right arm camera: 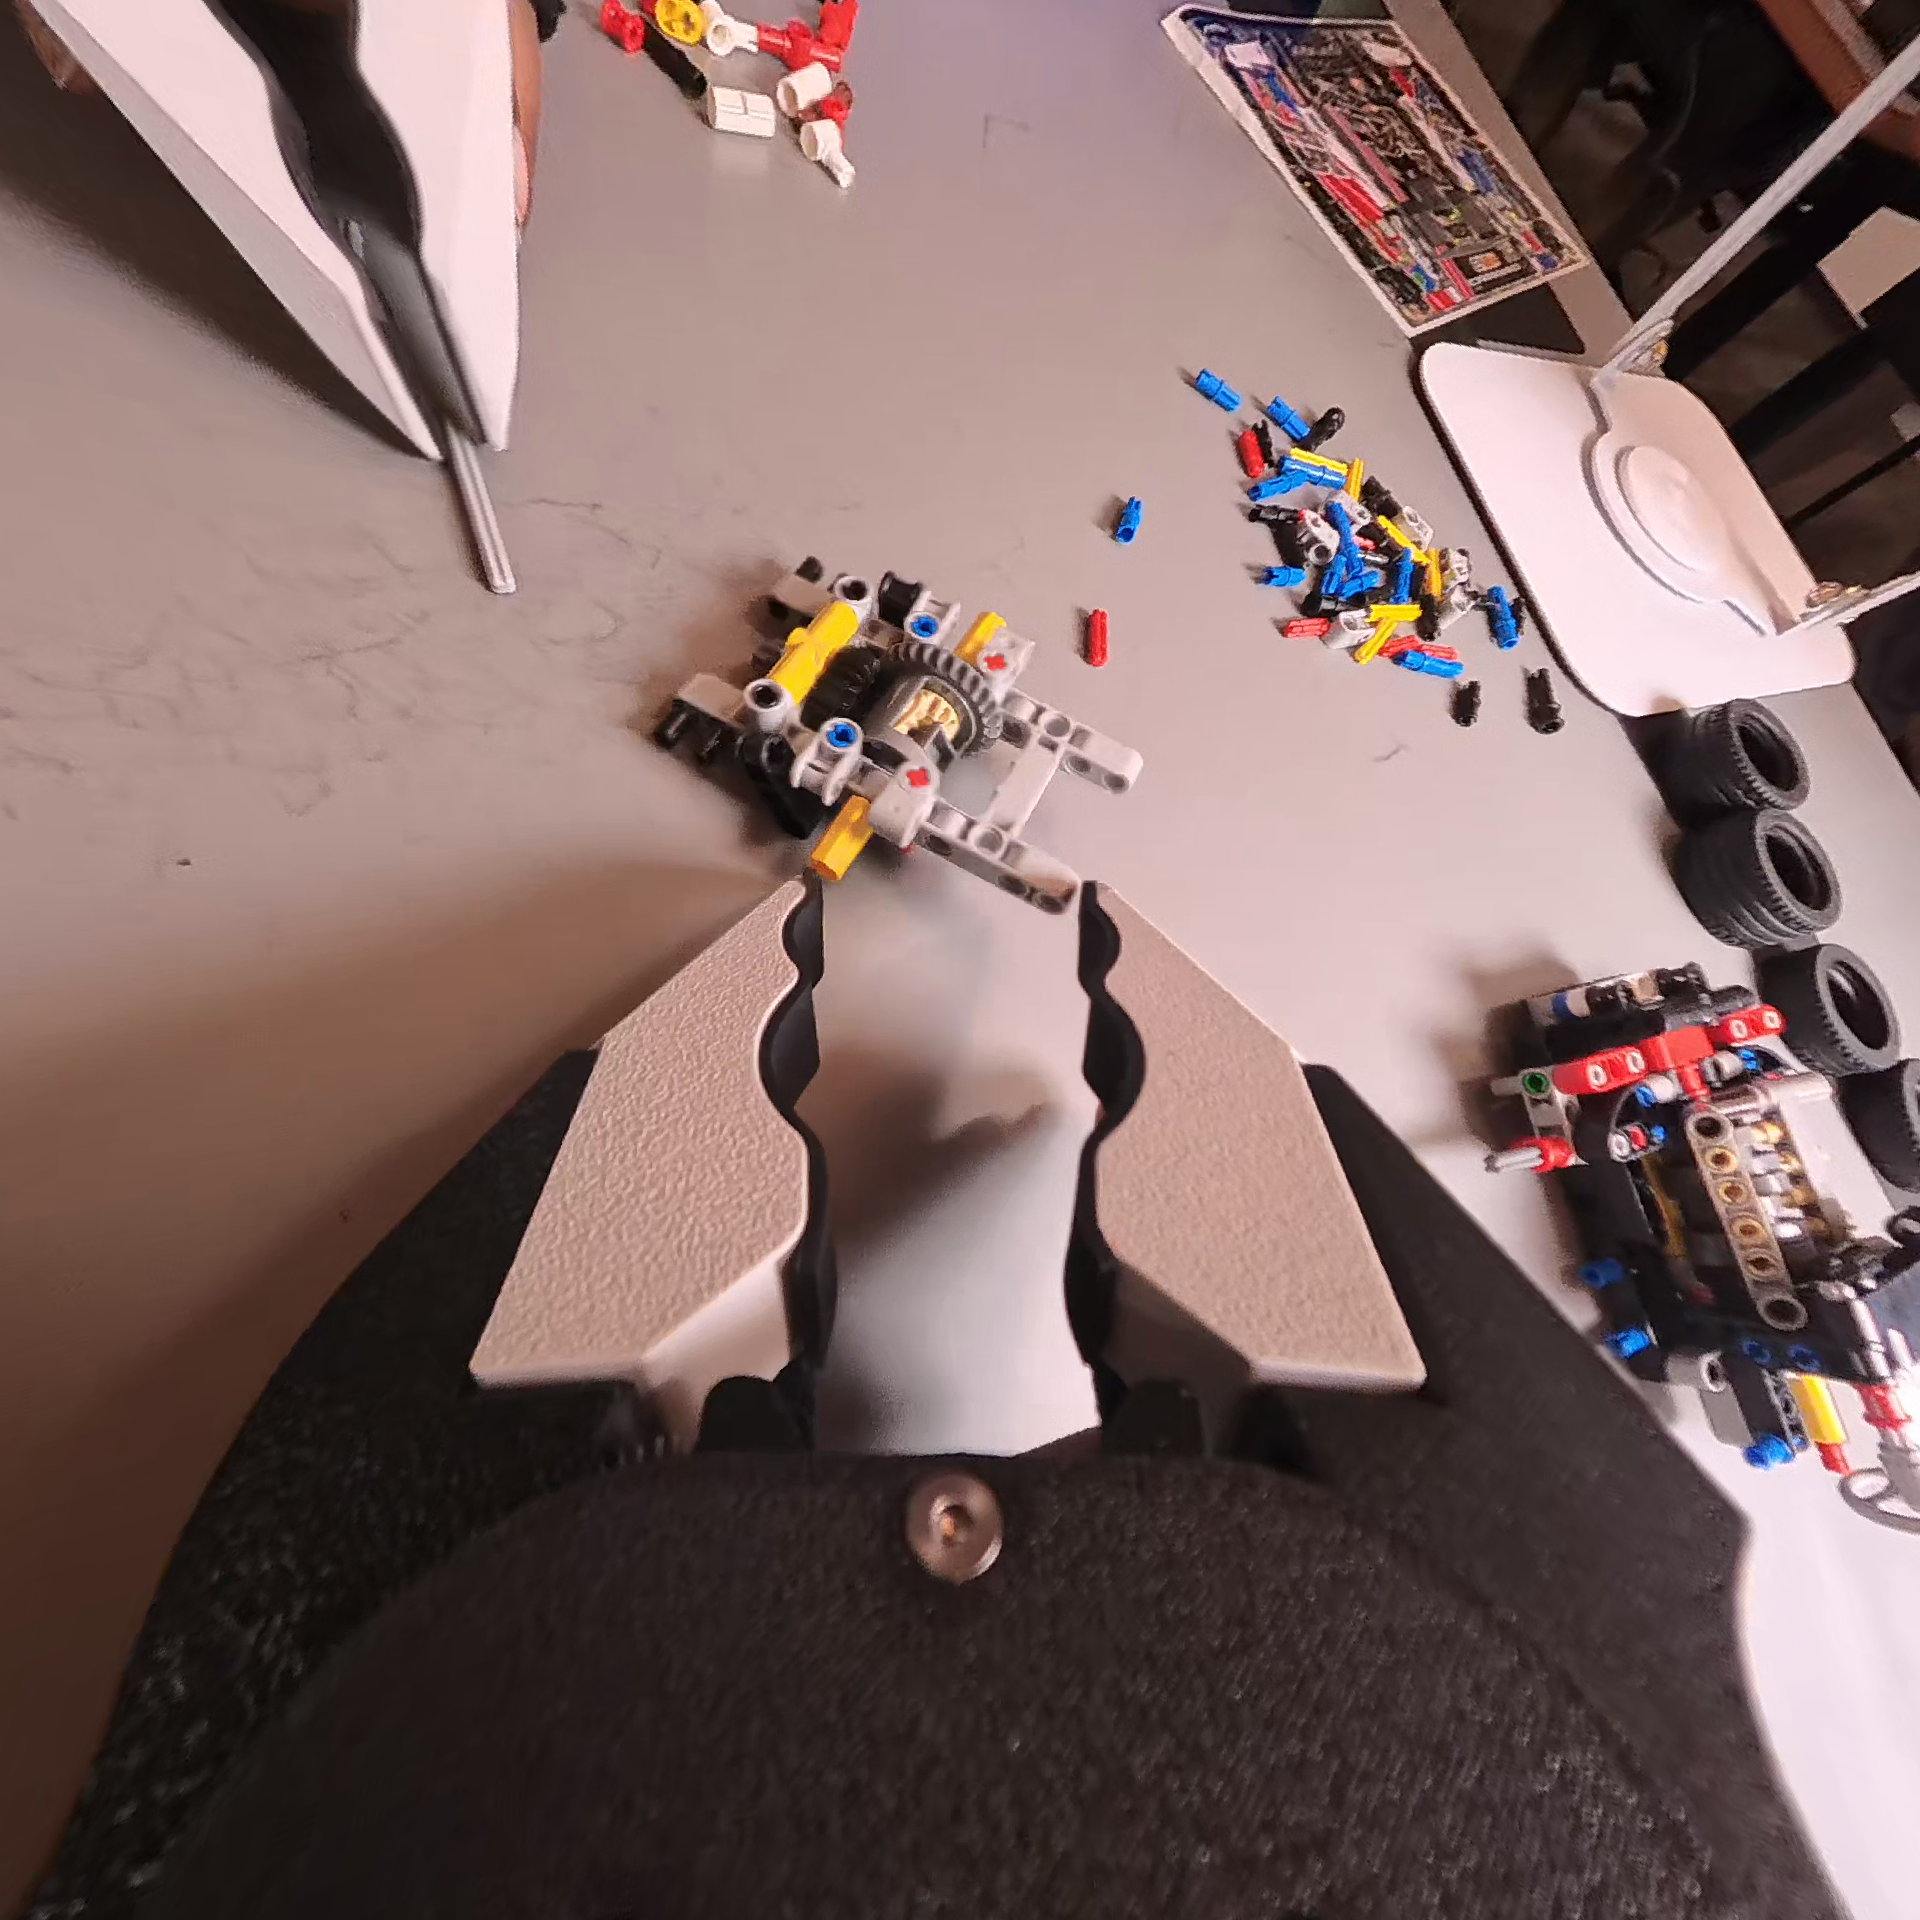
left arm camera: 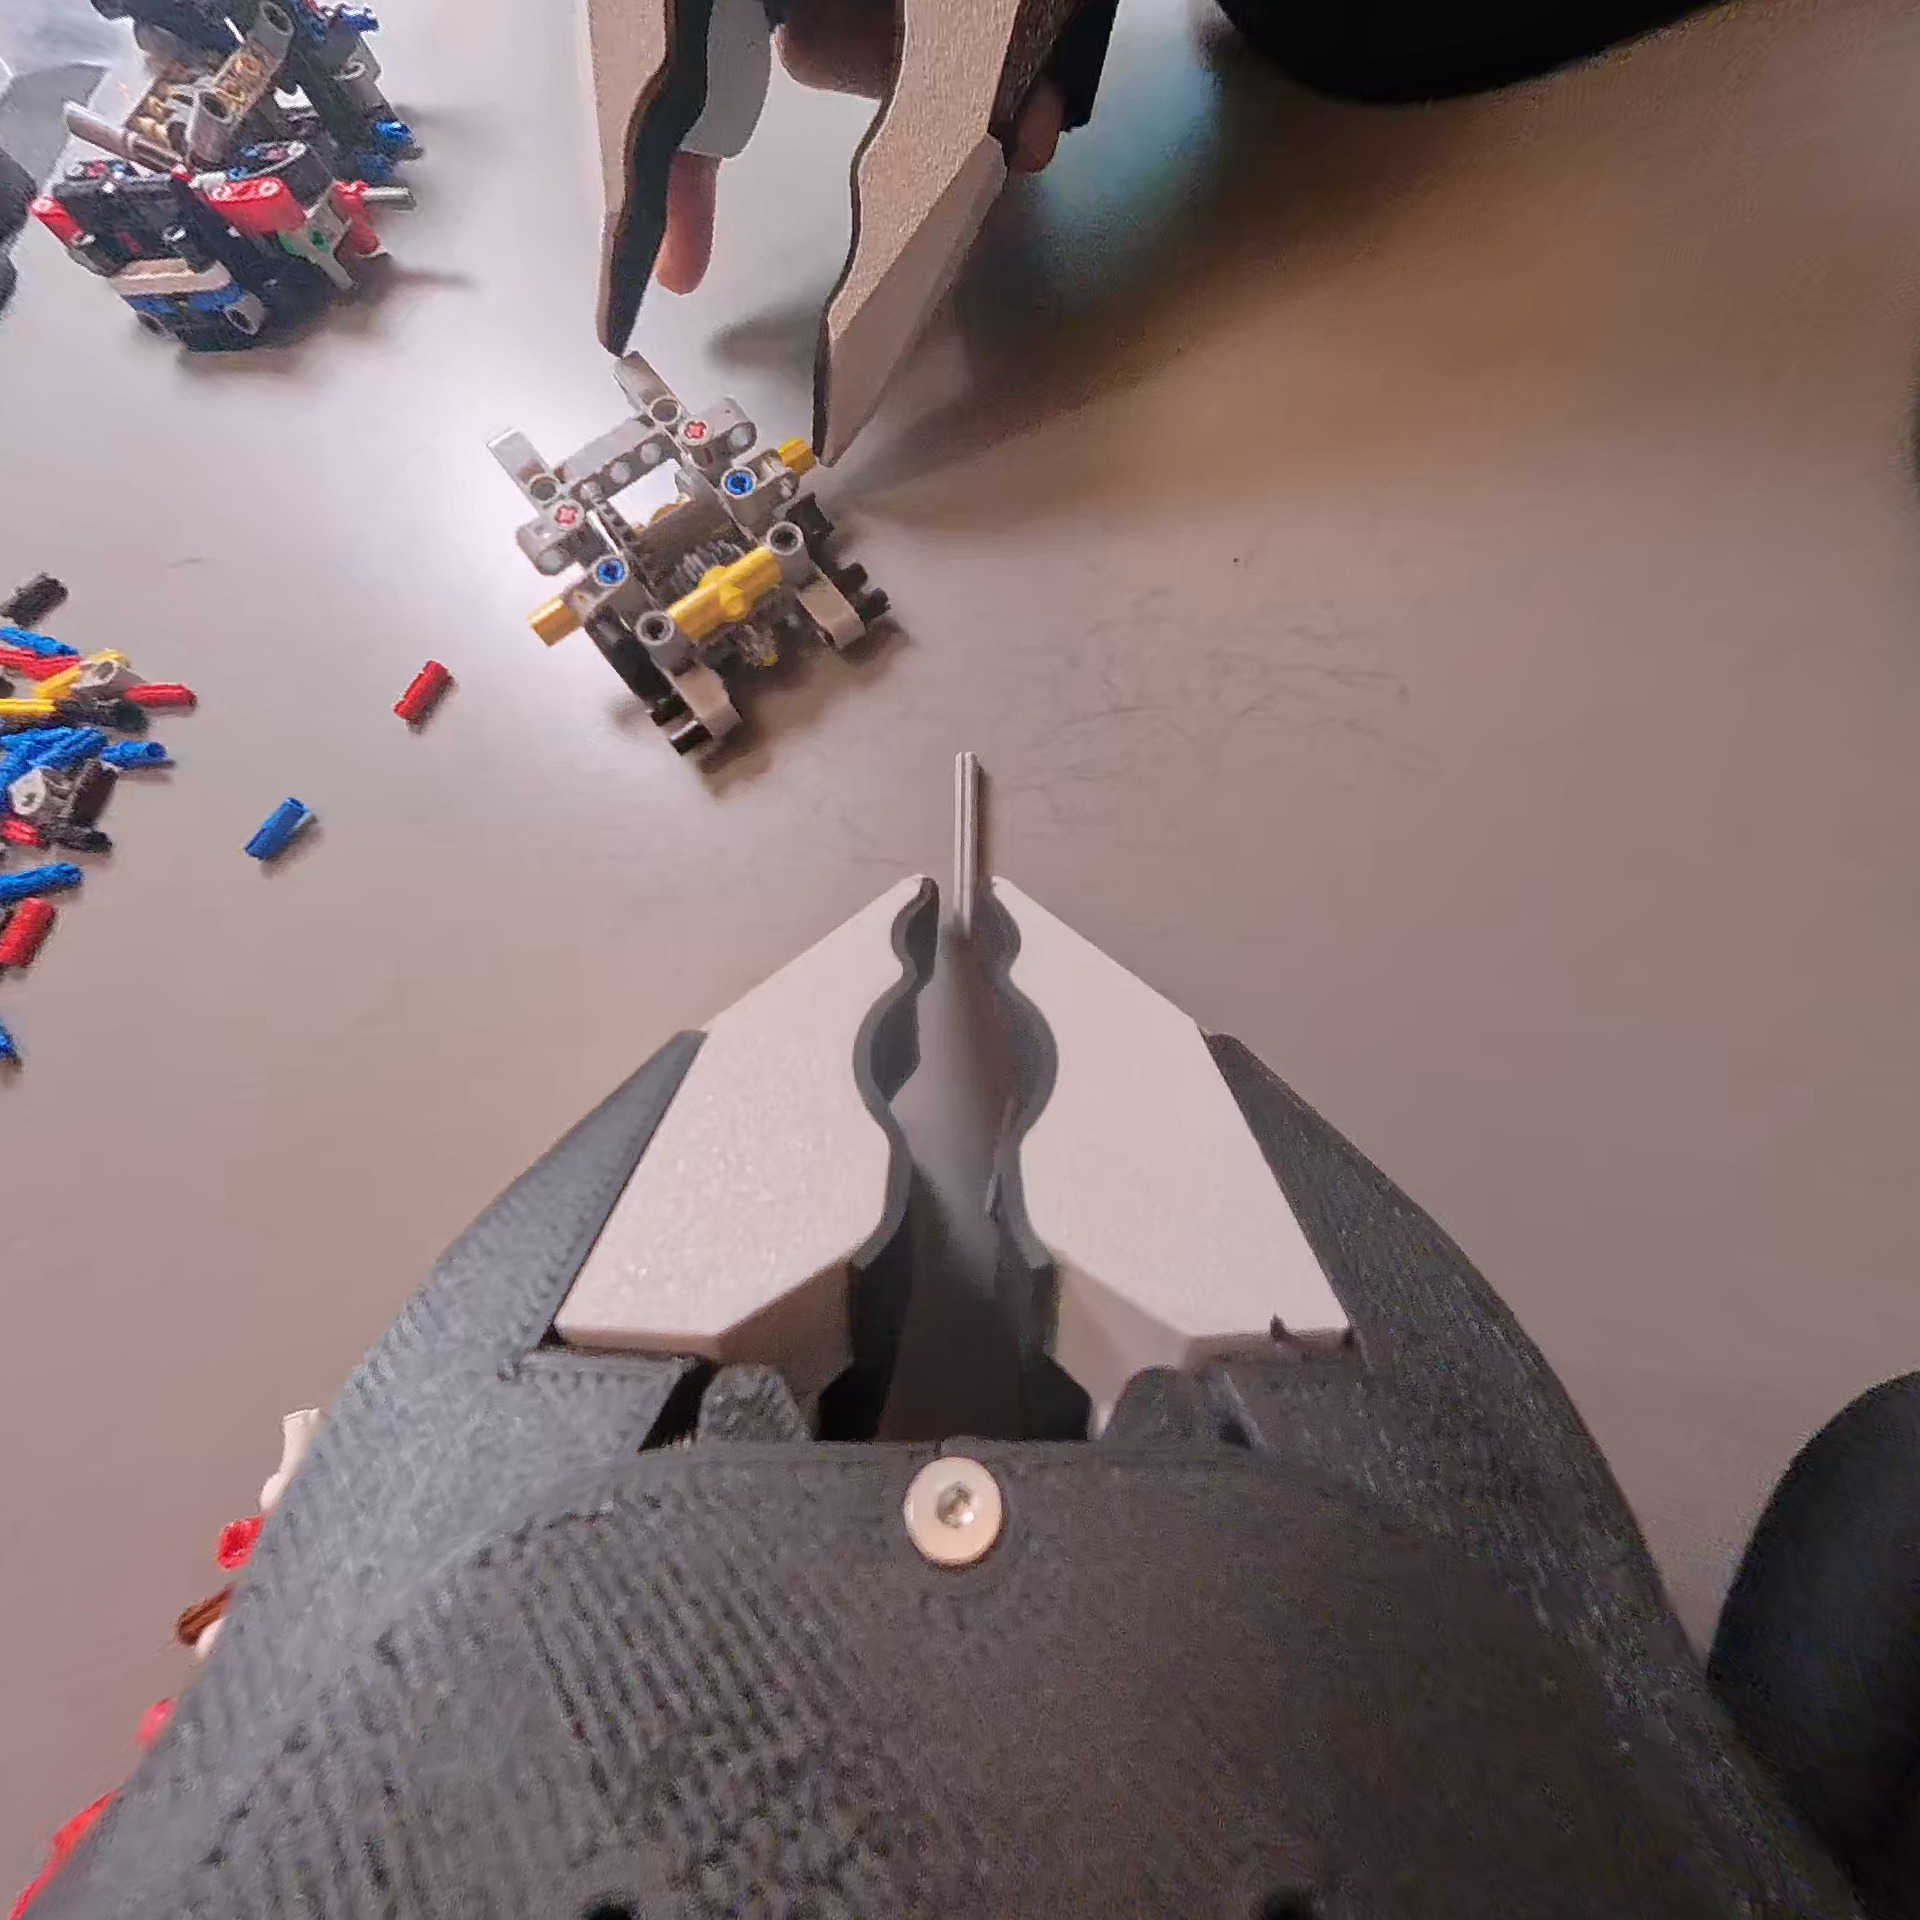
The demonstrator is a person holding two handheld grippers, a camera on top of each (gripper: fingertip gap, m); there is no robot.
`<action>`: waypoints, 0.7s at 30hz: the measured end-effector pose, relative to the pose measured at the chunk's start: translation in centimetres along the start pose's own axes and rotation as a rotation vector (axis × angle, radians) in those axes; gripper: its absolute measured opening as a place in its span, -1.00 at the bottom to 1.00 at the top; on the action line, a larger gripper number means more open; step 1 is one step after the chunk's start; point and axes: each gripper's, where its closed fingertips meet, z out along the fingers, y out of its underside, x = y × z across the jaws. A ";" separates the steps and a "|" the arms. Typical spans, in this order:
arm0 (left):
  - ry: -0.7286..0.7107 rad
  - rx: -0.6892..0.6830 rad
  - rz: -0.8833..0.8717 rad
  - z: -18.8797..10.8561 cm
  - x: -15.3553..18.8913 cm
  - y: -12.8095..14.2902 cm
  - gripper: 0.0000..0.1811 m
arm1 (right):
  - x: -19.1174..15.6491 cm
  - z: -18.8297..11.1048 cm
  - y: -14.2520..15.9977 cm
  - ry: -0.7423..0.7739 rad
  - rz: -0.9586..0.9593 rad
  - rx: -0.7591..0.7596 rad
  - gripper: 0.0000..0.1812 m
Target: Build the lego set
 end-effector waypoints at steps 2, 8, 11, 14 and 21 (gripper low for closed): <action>-0.030 -0.008 0.017 0.0 -0.3 0.0 -0.99 | 0.4 -0.2 -0.4 0.041 -0.029 -0.001 -0.45; -0.079 -0.005 -0.010 0.2 -1.2 0.0 -0.99 | -1.5 -0.1 -2.2 0.073 -0.171 -0.007 -0.43; -0.097 -0.003 -0.007 0.2 -1.4 -0.1 -0.92 | -1.9 0.6 -2.6 0.092 -0.167 -0.005 -0.45; -0.097 0.007 -0.032 0.1 -1.6 -0.2 -0.77 | -2.4 1.2 -2.5 0.080 -0.151 -0.005 -0.49; -0.104 0.044 -0.063 -0.1 -1.9 -0.7 -0.72 | -2.8 1.6 -2.4 0.068 -0.115 0.017 -0.66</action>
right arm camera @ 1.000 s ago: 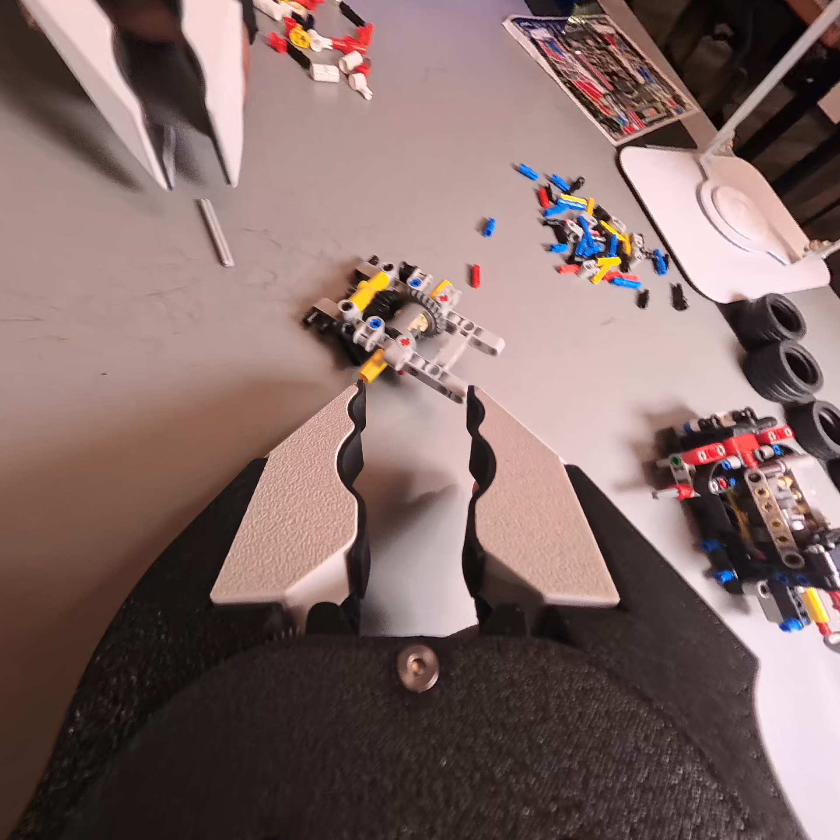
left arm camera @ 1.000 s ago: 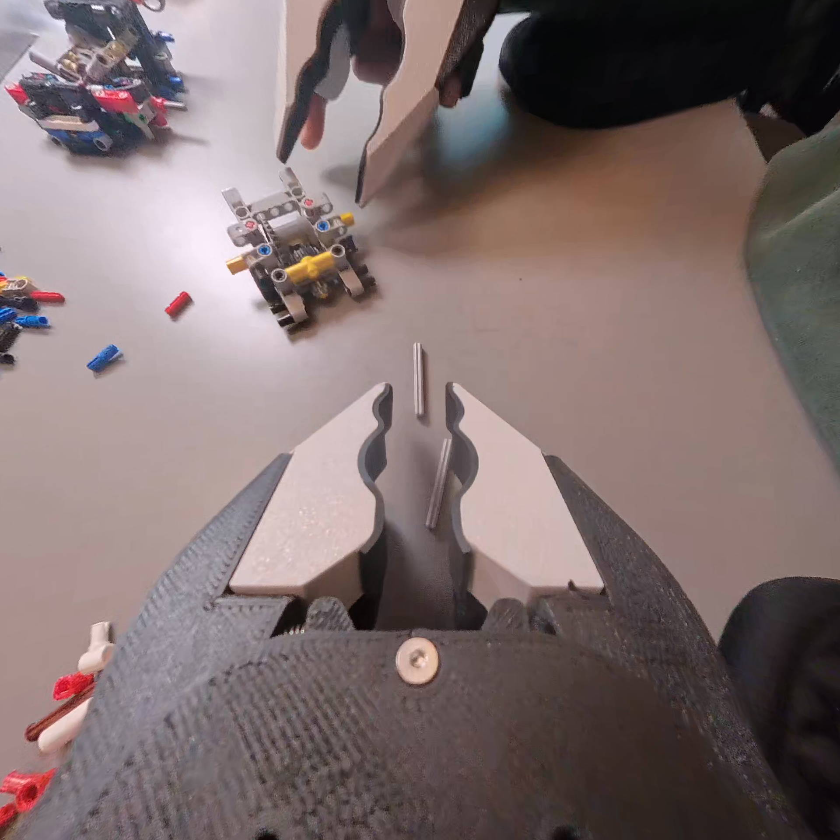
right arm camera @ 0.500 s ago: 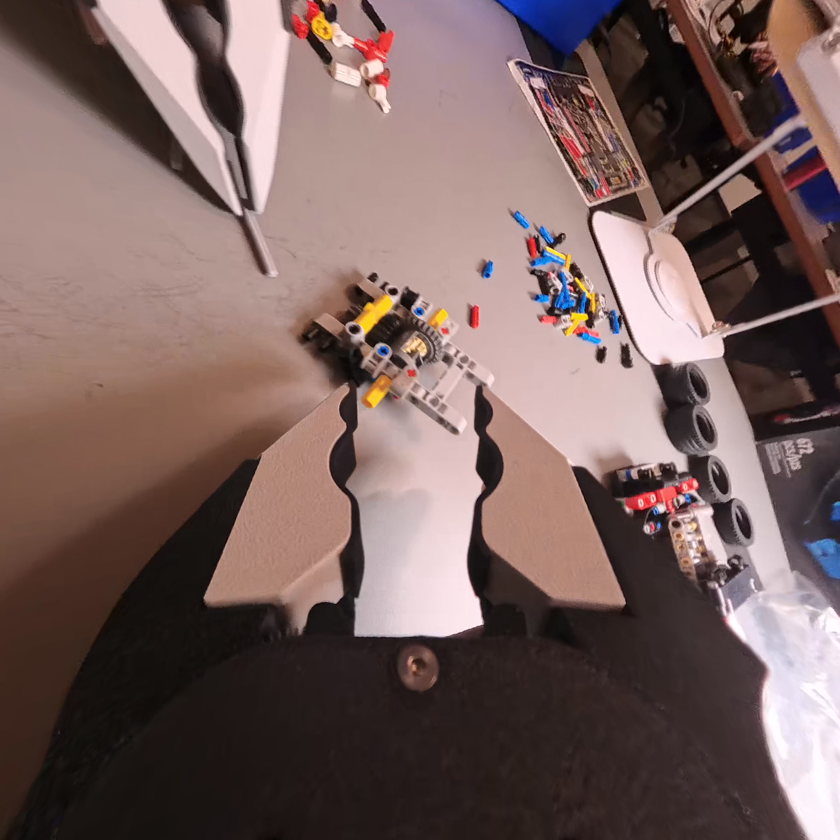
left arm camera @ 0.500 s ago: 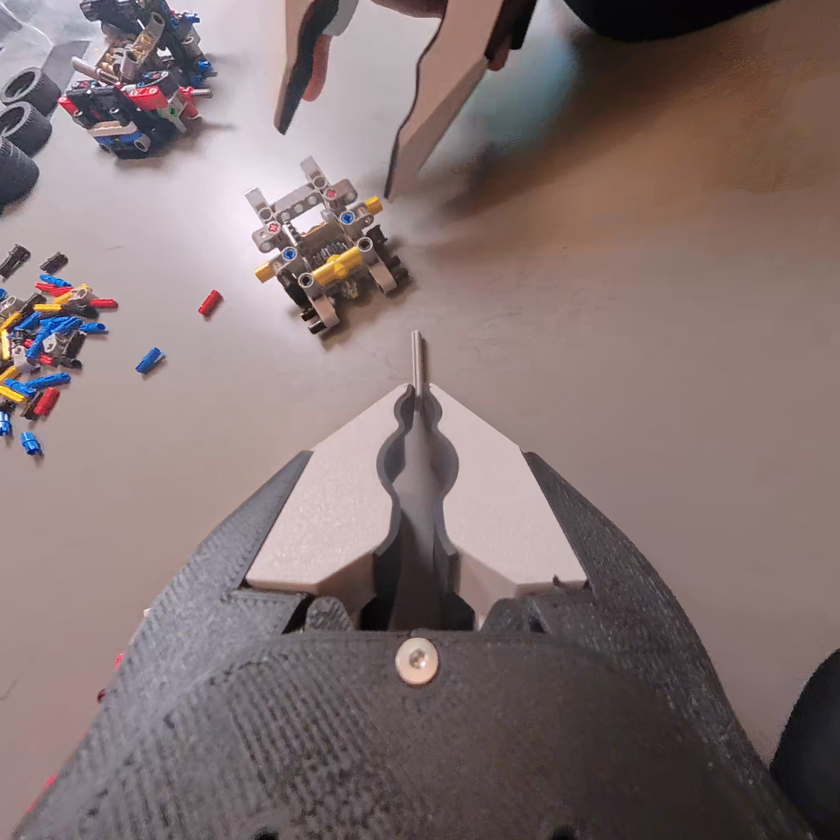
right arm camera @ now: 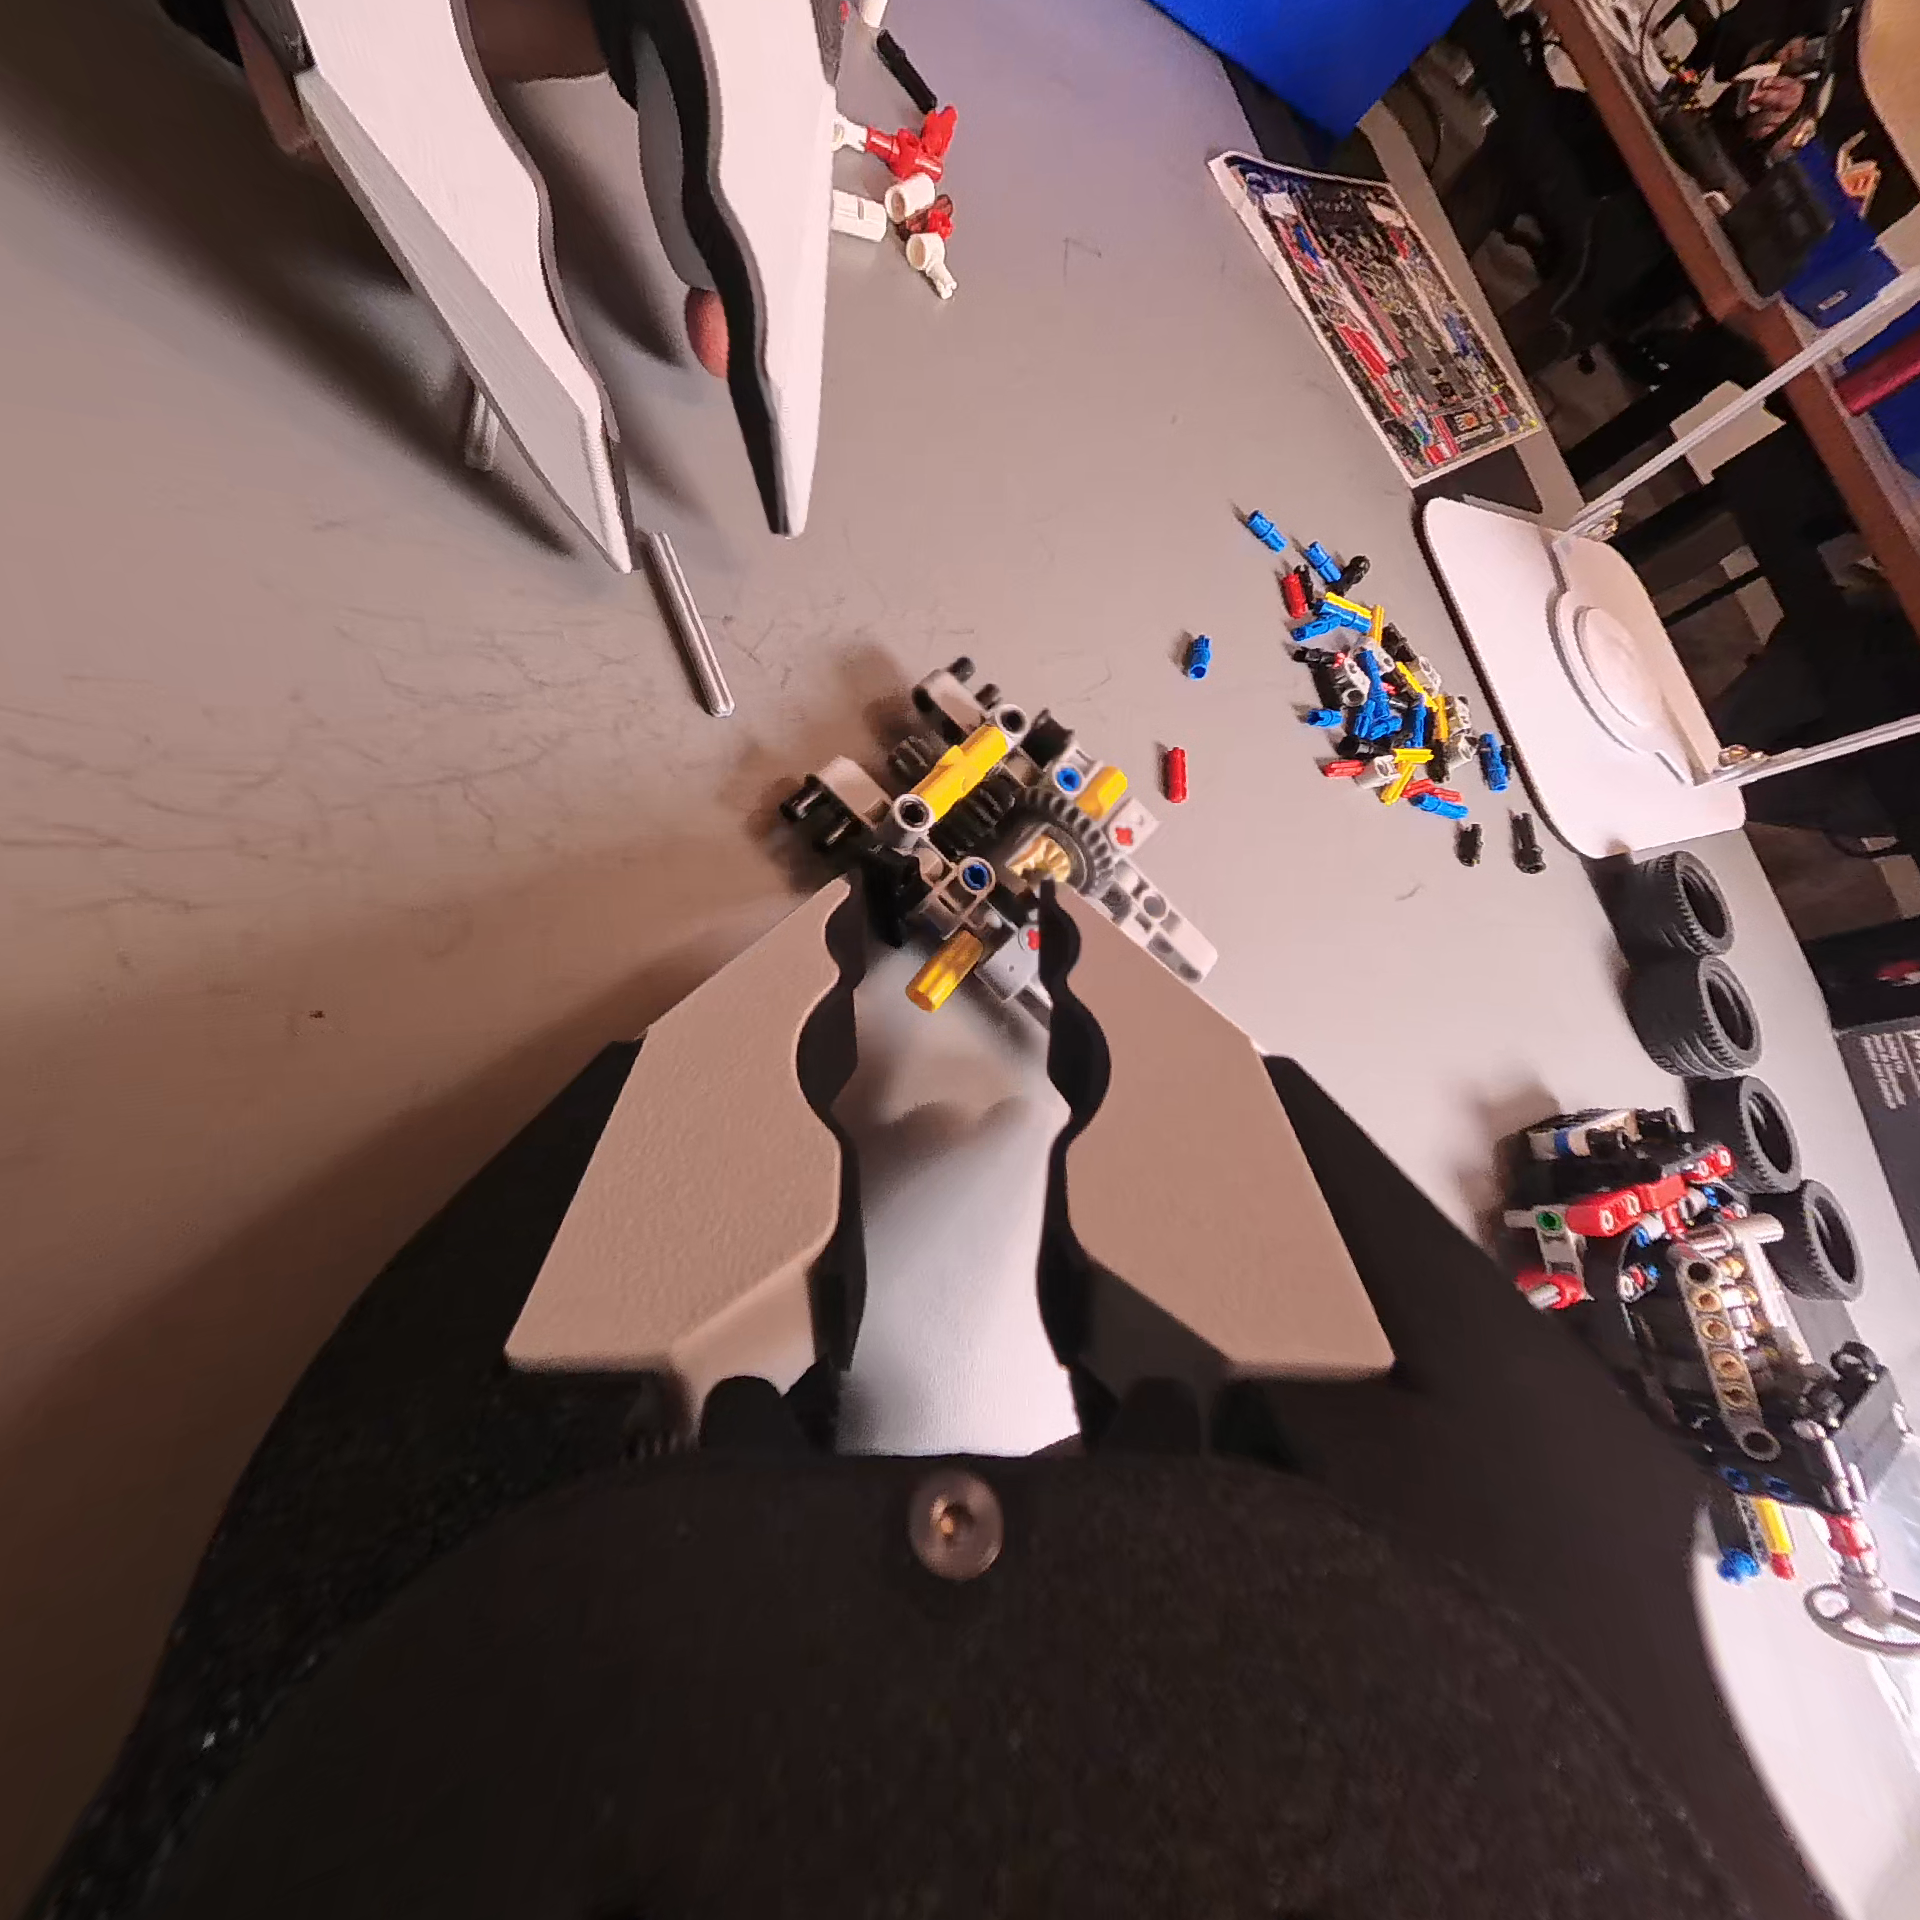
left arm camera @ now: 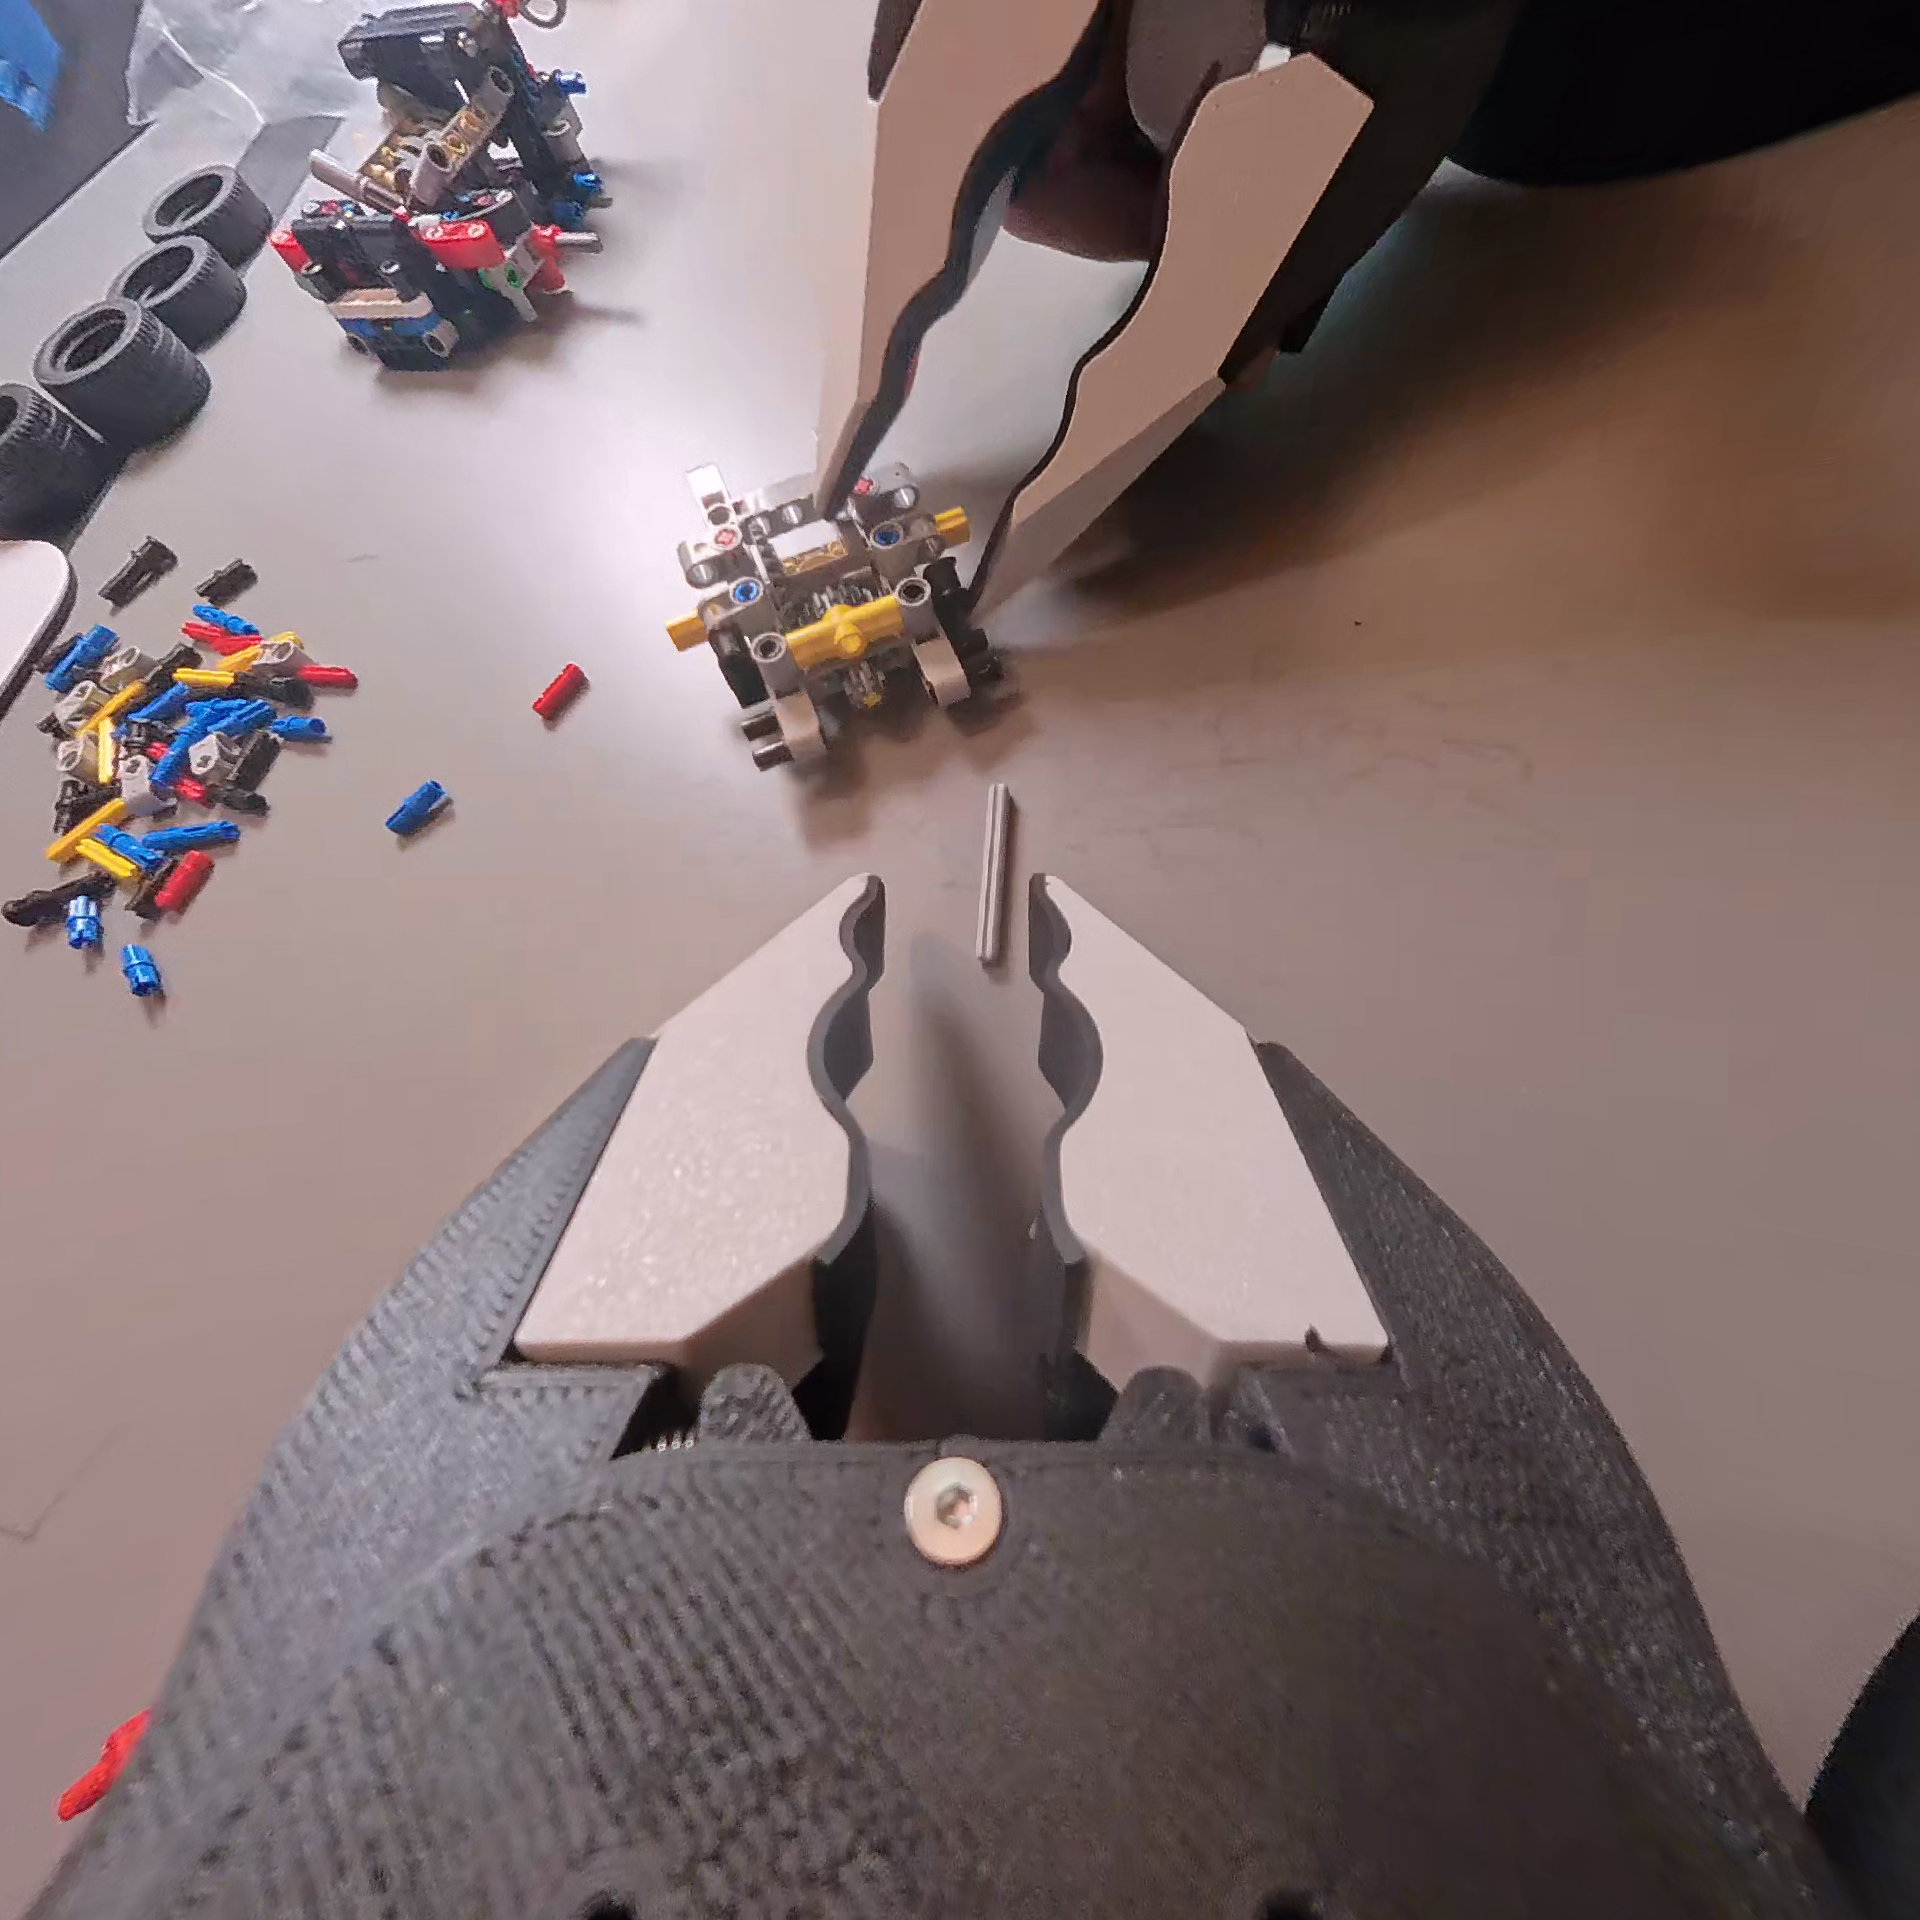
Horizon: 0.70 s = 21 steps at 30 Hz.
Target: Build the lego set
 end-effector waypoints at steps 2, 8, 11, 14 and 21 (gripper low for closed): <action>0.001 0.023 -0.033 0.0 -0.3 -0.5 -0.68 | 0.0 -0.1 -0.1 -0.001 0.000 0.014 -0.67; 0.102 0.014 -0.211 1.7 -1.8 -1.3 -0.40 | -0.4 -0.6 -0.4 -0.071 -0.010 0.089 -0.75; 0.189 0.019 -0.270 2.9 -1.9 -2.1 -0.42 | -0.5 -0.9 -0.4 -0.097 -0.010 0.107 -0.75; 0.272 0.047 -0.311 3.6 -1.4 -3.2 -0.52 | -0.8 -1.2 -0.3 -0.119 -0.017 0.124 -0.75; 0.155 0.021 -0.236 3.9 -1.3 -3.0 -0.80 | -1.3 -1.8 -0.3 -0.174 -0.016 0.146 -0.75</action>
